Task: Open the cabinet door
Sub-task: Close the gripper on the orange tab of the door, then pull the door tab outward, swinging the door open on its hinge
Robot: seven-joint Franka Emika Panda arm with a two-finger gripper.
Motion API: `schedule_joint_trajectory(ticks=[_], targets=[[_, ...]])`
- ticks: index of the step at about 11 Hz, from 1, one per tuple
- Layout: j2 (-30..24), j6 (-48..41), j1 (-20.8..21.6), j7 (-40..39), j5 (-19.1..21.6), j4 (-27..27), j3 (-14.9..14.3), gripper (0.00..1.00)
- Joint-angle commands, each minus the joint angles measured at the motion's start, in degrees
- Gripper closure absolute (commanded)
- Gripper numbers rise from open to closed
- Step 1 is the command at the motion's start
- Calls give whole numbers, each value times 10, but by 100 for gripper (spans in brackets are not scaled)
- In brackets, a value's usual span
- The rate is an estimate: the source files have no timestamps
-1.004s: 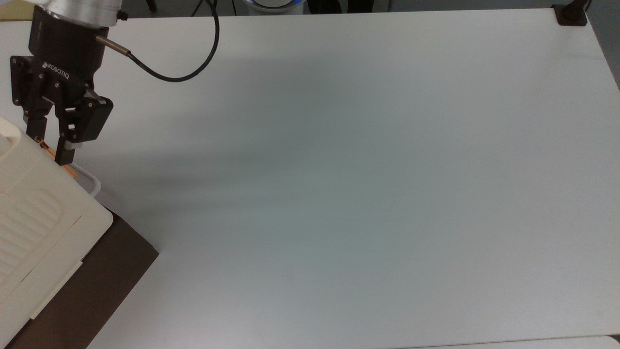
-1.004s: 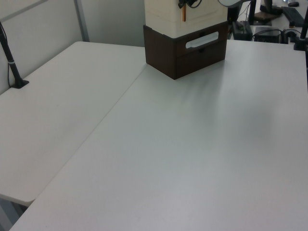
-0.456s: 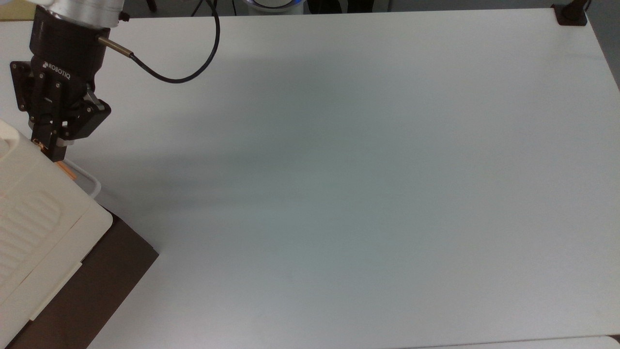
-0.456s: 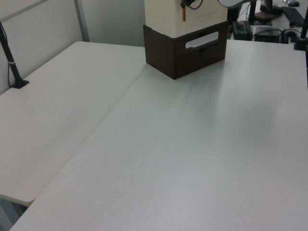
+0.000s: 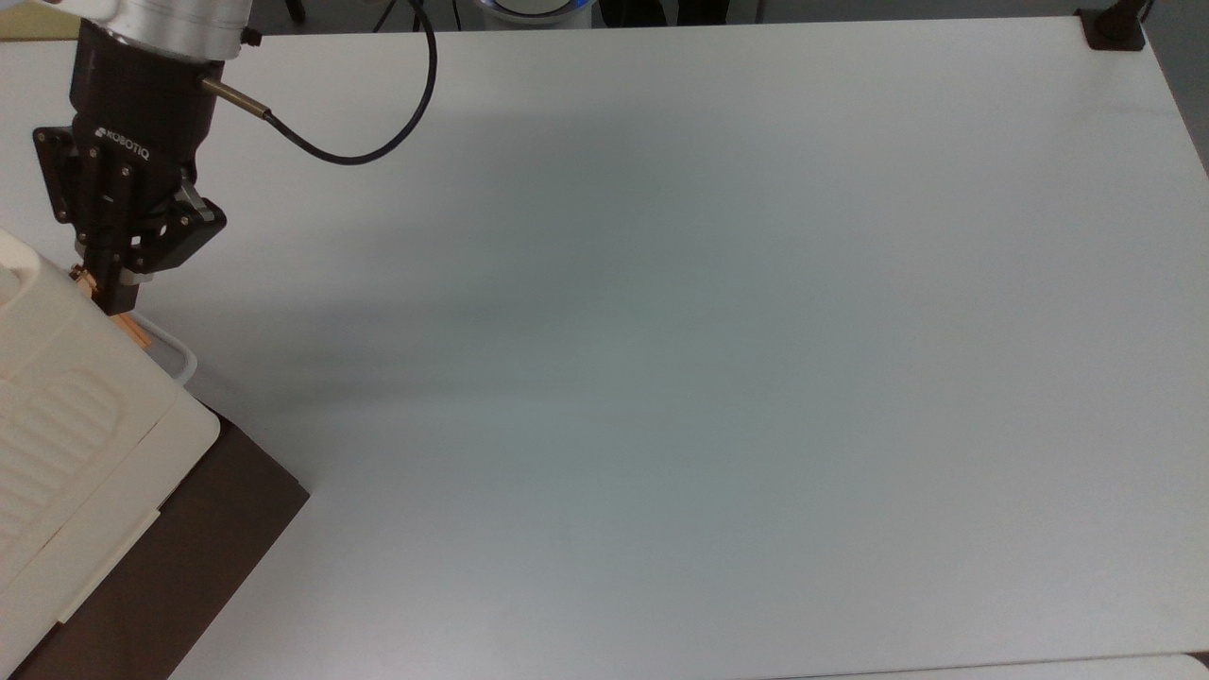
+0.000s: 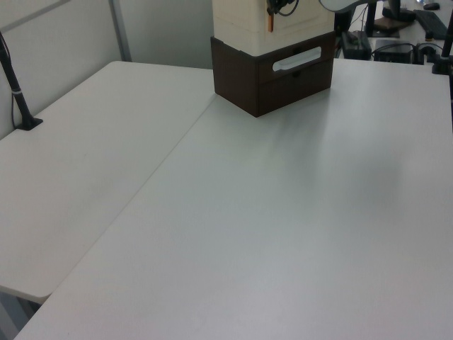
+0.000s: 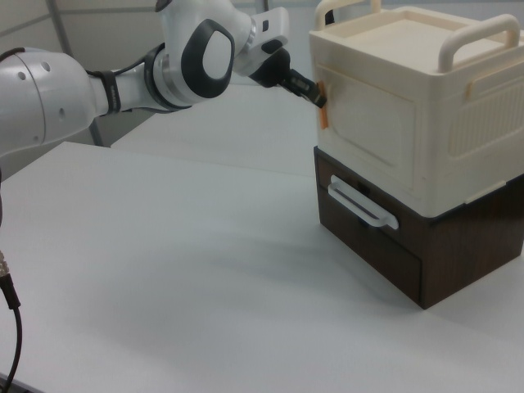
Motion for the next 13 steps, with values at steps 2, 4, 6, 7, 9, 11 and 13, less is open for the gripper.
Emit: schedule_joint_trajectory(ticks=[2,4,6,7,9,11,13], targets=[[-35,-104,9,-15,9,-4,16,86],[-55,-167,14,-28,30,-8,26,83],[-79,-234,19,-52,62,-16,34,36],[-91,-283,24,-70,89,-17,35,14],[-118,-375,42,-97,127,-11,35,0],[-145,-444,63,-114,138,-8,34,0],[-157,-469,77,-123,146,10,33,0]])
